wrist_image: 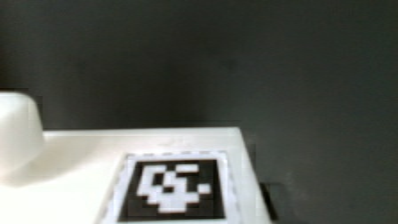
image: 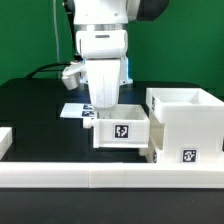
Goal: Assemble drawer
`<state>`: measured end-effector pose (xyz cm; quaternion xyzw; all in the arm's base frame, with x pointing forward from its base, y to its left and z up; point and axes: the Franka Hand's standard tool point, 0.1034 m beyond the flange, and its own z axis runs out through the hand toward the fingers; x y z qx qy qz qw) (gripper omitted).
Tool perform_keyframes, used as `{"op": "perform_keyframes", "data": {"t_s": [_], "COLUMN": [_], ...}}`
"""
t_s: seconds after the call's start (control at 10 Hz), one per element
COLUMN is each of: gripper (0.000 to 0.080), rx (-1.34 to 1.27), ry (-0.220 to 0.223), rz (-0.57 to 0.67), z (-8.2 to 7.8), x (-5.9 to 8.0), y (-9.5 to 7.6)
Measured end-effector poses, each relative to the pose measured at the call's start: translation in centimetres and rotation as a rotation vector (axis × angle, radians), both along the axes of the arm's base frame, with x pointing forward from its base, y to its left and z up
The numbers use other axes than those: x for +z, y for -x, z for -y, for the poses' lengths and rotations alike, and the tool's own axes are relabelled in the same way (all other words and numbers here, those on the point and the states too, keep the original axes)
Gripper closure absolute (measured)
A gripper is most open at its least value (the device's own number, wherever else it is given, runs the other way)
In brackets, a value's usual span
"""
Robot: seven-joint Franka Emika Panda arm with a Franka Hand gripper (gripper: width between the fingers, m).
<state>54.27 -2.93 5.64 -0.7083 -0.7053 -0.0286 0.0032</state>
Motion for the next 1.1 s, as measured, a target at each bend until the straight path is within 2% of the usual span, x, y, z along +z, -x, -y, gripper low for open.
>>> {"op": "perform_keyframes", "data": {"t_s": [0.1, 1.1], "gripper": [0.0757, 0.0757], "rx": [0.0, -0.018], "ry": [0.0, -0.011], "rz": [0.019, 0.005], "z": [-0.3, -1.5], "x": [0.2, -0.2], "y": [-0.4, -0.2]}}
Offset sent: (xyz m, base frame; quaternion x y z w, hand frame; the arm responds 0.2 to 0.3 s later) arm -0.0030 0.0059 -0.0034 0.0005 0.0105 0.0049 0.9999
